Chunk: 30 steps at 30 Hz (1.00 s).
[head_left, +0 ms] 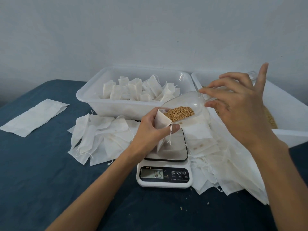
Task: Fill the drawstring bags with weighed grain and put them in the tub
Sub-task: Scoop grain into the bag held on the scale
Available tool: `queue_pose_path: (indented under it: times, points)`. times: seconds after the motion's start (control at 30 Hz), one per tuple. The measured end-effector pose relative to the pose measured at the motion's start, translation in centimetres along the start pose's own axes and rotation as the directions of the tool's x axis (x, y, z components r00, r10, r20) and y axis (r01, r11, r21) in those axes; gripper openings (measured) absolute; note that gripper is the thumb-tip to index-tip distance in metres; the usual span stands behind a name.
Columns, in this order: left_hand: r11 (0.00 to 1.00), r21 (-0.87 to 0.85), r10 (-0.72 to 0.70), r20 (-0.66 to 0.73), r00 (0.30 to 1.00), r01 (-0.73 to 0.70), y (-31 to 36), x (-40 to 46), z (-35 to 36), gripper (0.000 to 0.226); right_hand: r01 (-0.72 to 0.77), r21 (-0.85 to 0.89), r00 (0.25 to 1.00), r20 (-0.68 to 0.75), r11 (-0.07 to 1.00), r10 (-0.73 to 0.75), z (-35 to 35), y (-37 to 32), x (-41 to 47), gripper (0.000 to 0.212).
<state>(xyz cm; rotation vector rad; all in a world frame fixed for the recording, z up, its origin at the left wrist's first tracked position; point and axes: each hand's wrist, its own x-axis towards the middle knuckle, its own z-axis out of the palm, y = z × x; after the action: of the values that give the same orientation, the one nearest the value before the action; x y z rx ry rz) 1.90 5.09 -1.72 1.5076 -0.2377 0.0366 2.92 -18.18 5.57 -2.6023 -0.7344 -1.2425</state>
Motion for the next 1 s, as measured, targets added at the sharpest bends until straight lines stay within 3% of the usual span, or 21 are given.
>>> queue_pose_path:
  times: [0.7, 1.0]
  points:
    - [0.999, -0.029, 0.013, 0.003, 1.0, -0.013, -0.2, 0.1, -0.3, 0.045, -0.043, 0.037, 0.997, 0.068, 0.998, 0.04, 0.4, 0.2, 0.0, 0.03]
    - [0.999, -0.036, 0.015, 0.006, 1.0, -0.015, -0.5, 0.2, -0.4, 0.042, -0.226, 0.248, 0.936, 0.322, 0.942, 0.14, 1.7, 1.5, -0.3, 0.024]
